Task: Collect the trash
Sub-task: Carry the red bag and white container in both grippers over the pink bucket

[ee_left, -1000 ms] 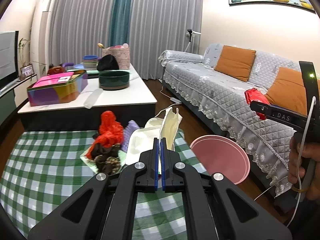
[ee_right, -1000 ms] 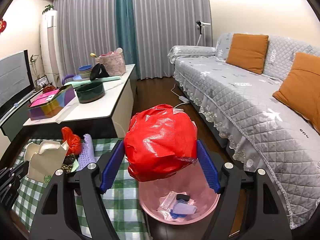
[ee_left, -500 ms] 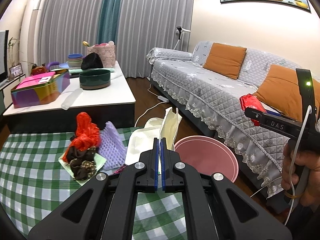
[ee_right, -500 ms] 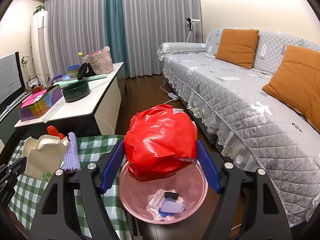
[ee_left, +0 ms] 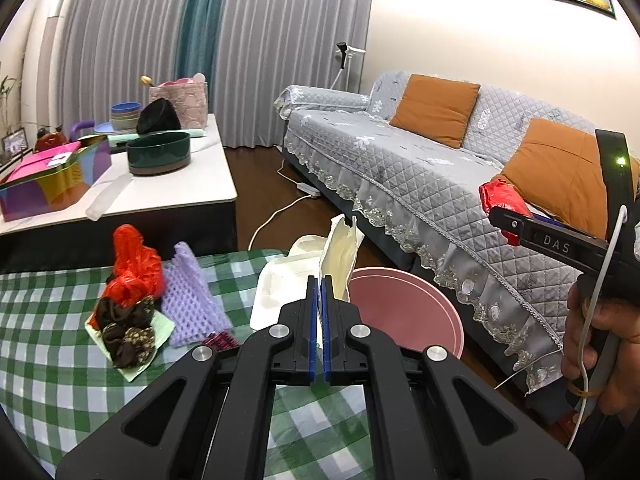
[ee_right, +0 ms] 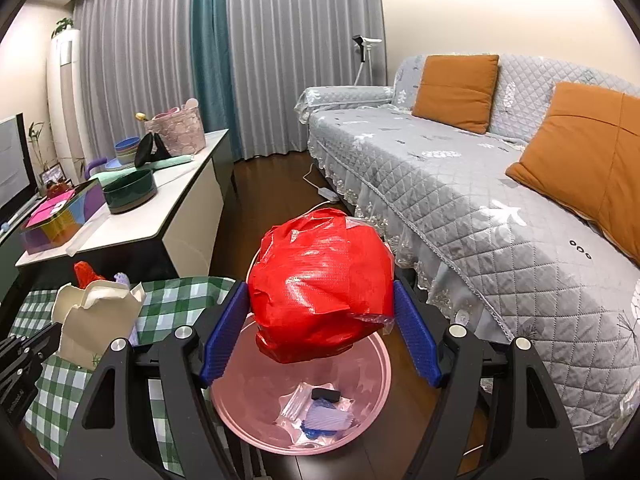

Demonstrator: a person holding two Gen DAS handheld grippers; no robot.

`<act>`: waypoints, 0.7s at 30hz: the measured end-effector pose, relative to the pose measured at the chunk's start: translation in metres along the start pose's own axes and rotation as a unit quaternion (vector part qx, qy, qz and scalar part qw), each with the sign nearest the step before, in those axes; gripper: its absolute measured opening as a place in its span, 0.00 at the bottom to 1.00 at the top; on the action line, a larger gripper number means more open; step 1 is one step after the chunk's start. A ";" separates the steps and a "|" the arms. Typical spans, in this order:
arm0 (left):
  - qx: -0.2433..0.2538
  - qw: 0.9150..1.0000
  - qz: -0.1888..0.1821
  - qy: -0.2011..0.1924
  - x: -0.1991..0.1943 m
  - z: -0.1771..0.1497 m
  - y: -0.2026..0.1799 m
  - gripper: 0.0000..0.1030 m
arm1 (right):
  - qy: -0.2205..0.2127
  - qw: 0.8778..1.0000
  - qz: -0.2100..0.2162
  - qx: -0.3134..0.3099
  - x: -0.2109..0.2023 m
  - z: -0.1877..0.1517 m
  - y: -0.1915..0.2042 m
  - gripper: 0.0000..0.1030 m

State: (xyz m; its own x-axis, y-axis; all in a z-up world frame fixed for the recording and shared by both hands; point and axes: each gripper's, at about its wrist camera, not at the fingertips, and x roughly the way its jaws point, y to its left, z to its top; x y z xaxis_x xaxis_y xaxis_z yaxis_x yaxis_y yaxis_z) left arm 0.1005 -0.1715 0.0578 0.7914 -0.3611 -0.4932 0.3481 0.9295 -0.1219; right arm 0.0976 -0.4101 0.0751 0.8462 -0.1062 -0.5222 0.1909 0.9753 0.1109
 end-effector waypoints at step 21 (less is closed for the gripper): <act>0.017 0.998 -0.054 0.019 0.069 0.021 -0.040 0.02 | 0.035 0.999 -0.025 0.020 0.044 -0.007 -0.021 0.70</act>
State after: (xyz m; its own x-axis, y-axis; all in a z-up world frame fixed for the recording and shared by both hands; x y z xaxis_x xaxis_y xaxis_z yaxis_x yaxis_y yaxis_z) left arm 0.1512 -0.2352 0.0468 0.7293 -0.4546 -0.5113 0.4473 0.8823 -0.1465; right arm 0.1273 -0.4338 0.0434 0.7984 -0.1396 -0.5857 0.2535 0.9603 0.1167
